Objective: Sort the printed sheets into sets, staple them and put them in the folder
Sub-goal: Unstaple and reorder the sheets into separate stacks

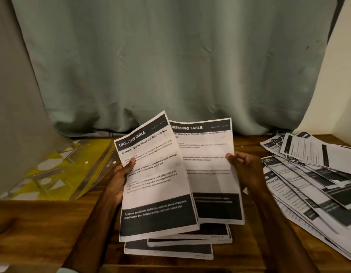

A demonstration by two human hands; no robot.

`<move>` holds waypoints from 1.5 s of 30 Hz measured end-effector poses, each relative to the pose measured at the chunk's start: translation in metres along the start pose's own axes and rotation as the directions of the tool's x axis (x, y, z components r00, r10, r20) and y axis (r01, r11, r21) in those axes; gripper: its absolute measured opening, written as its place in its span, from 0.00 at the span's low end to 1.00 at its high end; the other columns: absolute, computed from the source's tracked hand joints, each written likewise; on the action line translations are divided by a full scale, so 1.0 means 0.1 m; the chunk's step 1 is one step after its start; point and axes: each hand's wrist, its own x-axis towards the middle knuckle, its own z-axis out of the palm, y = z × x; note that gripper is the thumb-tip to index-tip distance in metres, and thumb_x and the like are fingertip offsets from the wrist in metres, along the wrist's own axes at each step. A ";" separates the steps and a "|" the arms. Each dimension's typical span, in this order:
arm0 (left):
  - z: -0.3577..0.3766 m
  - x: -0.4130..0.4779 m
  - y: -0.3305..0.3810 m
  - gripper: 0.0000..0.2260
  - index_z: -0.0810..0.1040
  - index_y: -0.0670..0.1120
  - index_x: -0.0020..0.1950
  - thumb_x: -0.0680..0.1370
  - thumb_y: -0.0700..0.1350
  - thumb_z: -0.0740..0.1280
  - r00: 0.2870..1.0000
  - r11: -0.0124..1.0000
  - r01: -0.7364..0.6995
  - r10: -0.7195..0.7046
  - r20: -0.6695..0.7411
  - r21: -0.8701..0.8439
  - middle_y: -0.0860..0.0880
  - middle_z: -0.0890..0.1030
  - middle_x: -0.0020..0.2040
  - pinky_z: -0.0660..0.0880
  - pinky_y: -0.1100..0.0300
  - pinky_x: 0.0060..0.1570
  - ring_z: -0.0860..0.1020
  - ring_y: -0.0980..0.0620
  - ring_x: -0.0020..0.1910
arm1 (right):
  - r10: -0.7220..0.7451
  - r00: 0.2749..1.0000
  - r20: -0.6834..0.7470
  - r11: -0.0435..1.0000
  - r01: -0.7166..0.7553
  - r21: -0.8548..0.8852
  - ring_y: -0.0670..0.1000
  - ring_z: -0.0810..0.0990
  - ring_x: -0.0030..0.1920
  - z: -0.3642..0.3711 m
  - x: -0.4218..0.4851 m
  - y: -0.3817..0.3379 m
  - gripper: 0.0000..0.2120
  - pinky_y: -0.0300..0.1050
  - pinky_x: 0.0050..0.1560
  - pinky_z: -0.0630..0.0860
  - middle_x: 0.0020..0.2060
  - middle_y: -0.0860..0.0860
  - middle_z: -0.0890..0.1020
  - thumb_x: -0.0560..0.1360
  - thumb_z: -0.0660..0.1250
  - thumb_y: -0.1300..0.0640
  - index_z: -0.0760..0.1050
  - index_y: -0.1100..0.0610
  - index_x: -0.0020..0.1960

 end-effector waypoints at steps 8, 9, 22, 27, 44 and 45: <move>0.02 -0.03 0.01 0.24 0.71 0.44 0.76 0.80 0.44 0.69 0.993 0.995 0.045 -0.035 0.110 -0.086 0.39 0.76 0.71 0.80 0.35 0.56 0.81 0.38 0.62 | -0.077 0.933 -0.351 0.974 -0.005 -0.229 0.41 0.77 0.38 -0.45 0.10 0.18 0.11 0.38 0.44 0.76 0.46 0.51 0.83 0.80 0.68 0.60 0.80 0.63 0.60; 0.01 -0.04 0.02 0.27 0.71 0.44 0.76 0.78 0.44 0.72 0.993 0.994 0.053 -0.043 0.112 -0.094 0.39 0.76 0.71 0.80 0.36 0.55 0.82 0.38 0.61 | -0.094 0.929 -0.359 0.967 0.000 -0.253 0.42 0.78 0.38 -0.47 0.09 0.21 0.11 0.40 0.46 0.77 0.47 0.52 0.83 0.80 0.68 0.61 0.80 0.63 0.60; -0.01 -0.10 0.10 0.38 0.69 0.49 0.78 0.71 0.46 0.81 0.973 0.968 0.151 -0.111 0.202 -0.198 0.43 0.78 0.70 0.81 0.39 0.57 0.81 0.40 0.63 | -0.077 0.880 -0.468 0.947 -0.082 -0.310 0.59 0.81 0.60 -0.51 0.20 0.28 0.14 0.47 0.60 0.72 0.59 0.59 0.83 0.80 0.67 0.61 0.79 0.63 0.64; -0.06 -0.10 0.15 0.33 0.69 0.49 0.77 0.74 0.49 0.78 0.964 0.954 0.151 -0.083 0.252 -0.260 0.45 0.80 0.66 0.82 0.42 0.53 0.82 0.42 0.62 | -0.199 0.819 -0.537 0.934 -0.008 -0.358 0.59 0.83 0.52 -0.55 0.22 0.38 0.11 0.45 0.56 0.72 0.51 0.59 0.86 0.80 0.67 0.60 0.82 0.62 0.59; -0.29 0.05 0.08 0.34 0.71 0.48 0.76 0.72 0.48 0.80 0.980 0.961 -0.139 0.099 -0.172 -0.239 0.42 0.75 0.73 0.70 0.33 0.69 0.75 0.38 0.70 | -0.192 0.870 -0.455 0.835 -0.099 -0.541 0.60 0.82 0.54 -0.49 0.12 0.51 0.09 0.51 0.59 0.75 0.53 0.61 0.84 0.81 0.66 0.62 0.81 0.62 0.58; -0.27 0.02 0.09 0.33 0.71 0.48 0.76 0.73 0.48 0.79 0.980 0.957 -0.145 0.103 -0.172 -0.251 0.42 0.76 0.72 0.71 0.33 0.67 0.75 0.38 0.70 | -0.221 0.850 -0.477 0.831 -0.092 -0.549 0.61 0.82 0.54 -0.50 0.11 0.48 0.10 0.51 0.58 0.75 0.53 0.61 0.84 0.81 0.65 0.62 0.81 0.62 0.59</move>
